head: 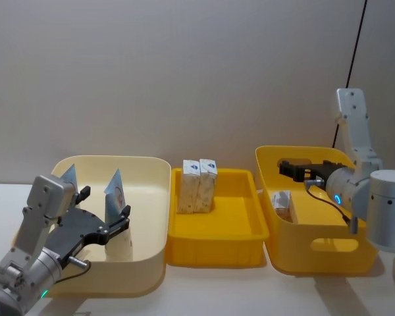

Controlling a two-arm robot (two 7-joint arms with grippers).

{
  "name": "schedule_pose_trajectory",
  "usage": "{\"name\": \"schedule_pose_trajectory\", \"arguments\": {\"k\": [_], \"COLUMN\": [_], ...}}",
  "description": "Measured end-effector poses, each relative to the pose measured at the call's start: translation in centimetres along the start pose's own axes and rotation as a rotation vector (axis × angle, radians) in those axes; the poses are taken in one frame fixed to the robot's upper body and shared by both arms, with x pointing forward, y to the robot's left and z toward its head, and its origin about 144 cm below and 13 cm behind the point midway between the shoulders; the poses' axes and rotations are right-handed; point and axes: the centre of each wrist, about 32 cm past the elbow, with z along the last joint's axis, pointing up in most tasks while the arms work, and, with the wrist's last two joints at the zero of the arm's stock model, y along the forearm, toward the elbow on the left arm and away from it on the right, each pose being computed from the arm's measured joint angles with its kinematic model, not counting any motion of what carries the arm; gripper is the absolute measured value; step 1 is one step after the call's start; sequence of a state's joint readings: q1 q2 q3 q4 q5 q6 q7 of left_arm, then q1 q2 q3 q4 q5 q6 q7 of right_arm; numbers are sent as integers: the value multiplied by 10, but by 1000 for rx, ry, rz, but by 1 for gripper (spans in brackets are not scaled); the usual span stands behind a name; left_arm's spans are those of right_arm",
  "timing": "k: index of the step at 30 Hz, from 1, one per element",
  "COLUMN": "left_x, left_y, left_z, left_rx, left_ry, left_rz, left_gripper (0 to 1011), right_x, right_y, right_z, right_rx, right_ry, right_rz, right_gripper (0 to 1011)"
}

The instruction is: Bimanual collaborative sorting of washing and personal care products

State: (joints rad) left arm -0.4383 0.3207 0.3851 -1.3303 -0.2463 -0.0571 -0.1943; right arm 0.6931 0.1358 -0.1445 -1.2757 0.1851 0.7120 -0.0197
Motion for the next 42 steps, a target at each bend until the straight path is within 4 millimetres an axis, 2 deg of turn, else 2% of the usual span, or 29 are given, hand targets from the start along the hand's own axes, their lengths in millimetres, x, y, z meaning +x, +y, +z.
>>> {"name": "schedule_pose_trajectory", "arguments": {"k": [33,36,42], "left_x": [-4,-4,-5], "left_y": [-6,-7,-7], "left_z": [2,2,3], "left_rx": [-1,0,1], "left_ry": [11,11,11], "left_rz": [-66,-69,-73], "left_gripper": [1000,961,808], "right_x": [0,0,0], "right_y": [0,0,0], "right_z": [0,0,0], "right_rx": [0,0,0], "right_ry": [0,0,0], "right_rz": [0,0,0], "right_gripper": [1001,1001,1001]}}
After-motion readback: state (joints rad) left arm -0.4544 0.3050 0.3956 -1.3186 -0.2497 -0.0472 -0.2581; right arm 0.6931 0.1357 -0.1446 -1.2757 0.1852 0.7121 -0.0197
